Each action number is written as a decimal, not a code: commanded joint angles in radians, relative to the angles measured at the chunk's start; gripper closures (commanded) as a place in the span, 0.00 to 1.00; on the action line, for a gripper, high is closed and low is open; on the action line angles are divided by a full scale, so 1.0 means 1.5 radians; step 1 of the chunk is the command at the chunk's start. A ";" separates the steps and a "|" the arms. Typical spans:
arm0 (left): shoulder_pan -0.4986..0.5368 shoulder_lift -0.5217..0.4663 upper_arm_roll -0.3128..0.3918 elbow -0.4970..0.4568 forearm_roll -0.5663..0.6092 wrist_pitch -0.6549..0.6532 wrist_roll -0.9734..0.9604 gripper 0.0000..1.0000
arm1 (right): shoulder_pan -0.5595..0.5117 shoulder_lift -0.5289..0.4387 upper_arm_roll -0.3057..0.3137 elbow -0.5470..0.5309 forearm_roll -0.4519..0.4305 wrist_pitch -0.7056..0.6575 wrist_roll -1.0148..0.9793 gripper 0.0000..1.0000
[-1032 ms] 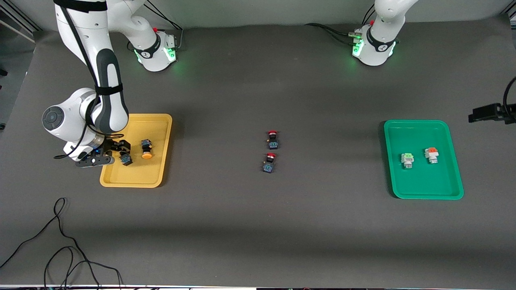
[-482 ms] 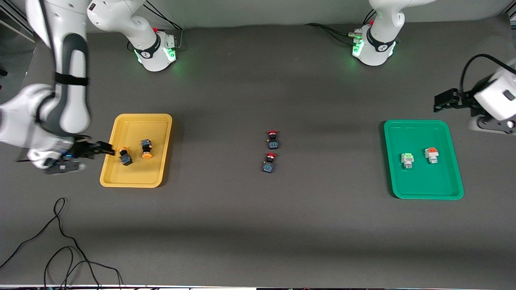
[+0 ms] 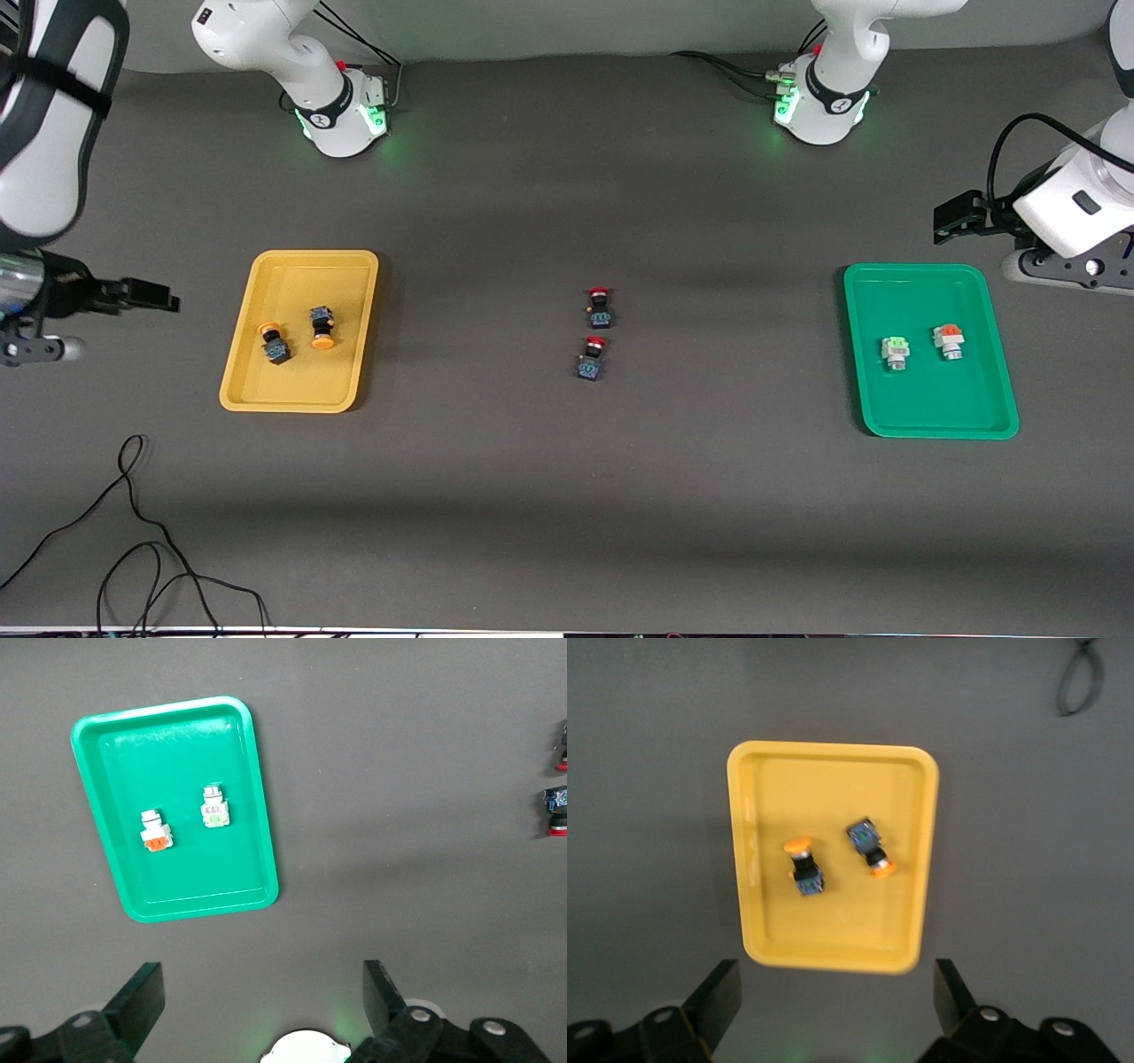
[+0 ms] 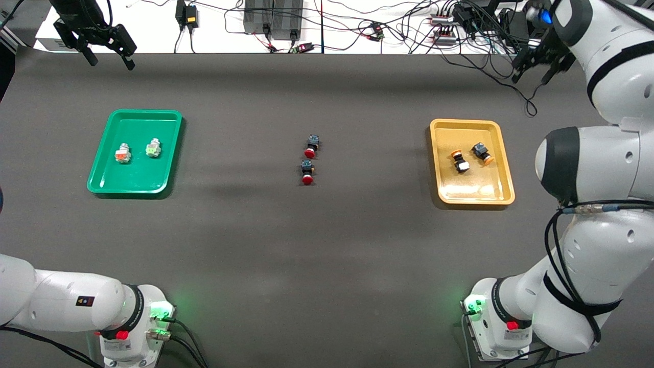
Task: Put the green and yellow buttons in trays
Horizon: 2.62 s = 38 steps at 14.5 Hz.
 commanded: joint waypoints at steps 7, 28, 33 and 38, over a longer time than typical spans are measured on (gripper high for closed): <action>-0.011 -0.011 0.011 -0.010 -0.009 0.012 0.001 0.00 | 0.022 0.017 -0.037 0.172 -0.031 -0.153 0.059 0.00; -0.012 0.003 0.011 0.010 -0.005 0.022 0.006 0.00 | -0.289 -0.086 0.317 0.199 -0.126 -0.166 0.060 0.00; -0.013 0.003 0.011 0.010 -0.005 0.024 0.006 0.00 | -0.527 -0.152 0.627 0.185 -0.189 -0.164 0.143 0.00; -0.012 0.008 0.011 0.015 -0.003 0.025 0.006 0.00 | -0.556 -0.258 0.693 0.047 -0.234 -0.053 0.154 0.00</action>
